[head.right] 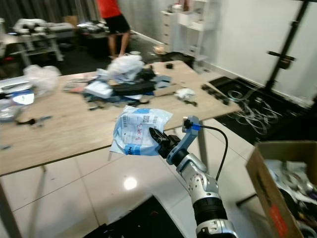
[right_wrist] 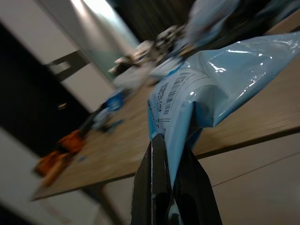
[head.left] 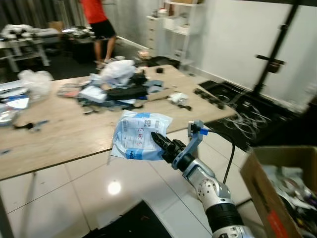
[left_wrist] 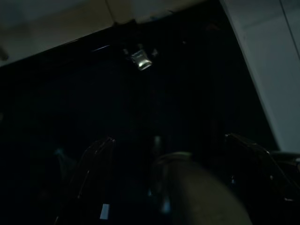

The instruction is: Picking trash to rubbish bin

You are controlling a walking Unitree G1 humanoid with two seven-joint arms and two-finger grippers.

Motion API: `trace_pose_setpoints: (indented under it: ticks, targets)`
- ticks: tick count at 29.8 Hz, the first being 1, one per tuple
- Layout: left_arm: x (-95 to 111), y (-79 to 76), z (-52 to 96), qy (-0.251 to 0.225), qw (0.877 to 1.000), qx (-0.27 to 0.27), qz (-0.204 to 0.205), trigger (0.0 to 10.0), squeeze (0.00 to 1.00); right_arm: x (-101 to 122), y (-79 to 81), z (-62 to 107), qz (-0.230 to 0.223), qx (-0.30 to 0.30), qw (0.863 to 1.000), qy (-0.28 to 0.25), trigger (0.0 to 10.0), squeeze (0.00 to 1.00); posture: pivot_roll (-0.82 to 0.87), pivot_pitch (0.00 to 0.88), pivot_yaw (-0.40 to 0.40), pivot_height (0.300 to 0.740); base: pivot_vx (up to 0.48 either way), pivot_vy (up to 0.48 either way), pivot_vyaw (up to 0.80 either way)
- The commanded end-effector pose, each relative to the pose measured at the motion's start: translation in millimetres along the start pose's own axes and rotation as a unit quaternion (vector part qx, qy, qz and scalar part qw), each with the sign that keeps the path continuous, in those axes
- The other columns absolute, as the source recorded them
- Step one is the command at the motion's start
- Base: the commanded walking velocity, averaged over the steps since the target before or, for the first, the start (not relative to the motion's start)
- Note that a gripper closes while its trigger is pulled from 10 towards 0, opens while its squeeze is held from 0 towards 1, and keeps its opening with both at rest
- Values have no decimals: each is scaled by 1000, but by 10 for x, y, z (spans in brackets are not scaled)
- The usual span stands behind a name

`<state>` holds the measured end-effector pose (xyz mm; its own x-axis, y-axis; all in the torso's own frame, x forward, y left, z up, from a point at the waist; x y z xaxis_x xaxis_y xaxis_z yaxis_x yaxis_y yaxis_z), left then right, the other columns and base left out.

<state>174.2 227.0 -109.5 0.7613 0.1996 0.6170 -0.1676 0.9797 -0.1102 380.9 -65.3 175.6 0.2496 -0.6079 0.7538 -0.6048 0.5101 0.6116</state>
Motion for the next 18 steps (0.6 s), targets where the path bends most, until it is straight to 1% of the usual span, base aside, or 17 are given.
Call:
trace_pose_setpoints:
  ticks: [1,4,11,18]
  targets:
    - [-182,21,45,31,1000,5,-4,10000,0,-103,-36,30,10,-8,1000,16,10000,0,-41,129,22,740,0,0,-781]
    - [-364,20,96,59,998,5,-11,10000,0,-156,-55,49,23,-12,999,27,10000,0,-40,135,21,740,0,0,-781]
    - [-399,21,107,64,998,4,-13,10000,0,-173,-56,53,28,-14,999,30,10000,0,-38,140,21,740,0,0,-781]
    - [-423,29,118,69,997,3,-18,10000,0,-192,-143,80,50,-41,997,38,10000,0,-42,145,23,740,0,0,-781]
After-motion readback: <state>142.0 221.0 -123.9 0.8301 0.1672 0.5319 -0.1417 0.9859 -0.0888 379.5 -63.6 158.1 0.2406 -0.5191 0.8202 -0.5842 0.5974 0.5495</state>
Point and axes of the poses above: a point about 5 cm out from each wrist's last joint towards the gripper, its own z axis pointing back from the gripper into the wrist, its own x axis along the axis of the wrist's last joint, y = z × x, the point moved 3 cm from there along -z, pointing out of the wrist towards the gripper, and after that the axes turned 9 degrees about -z, right-handed, at the moved point
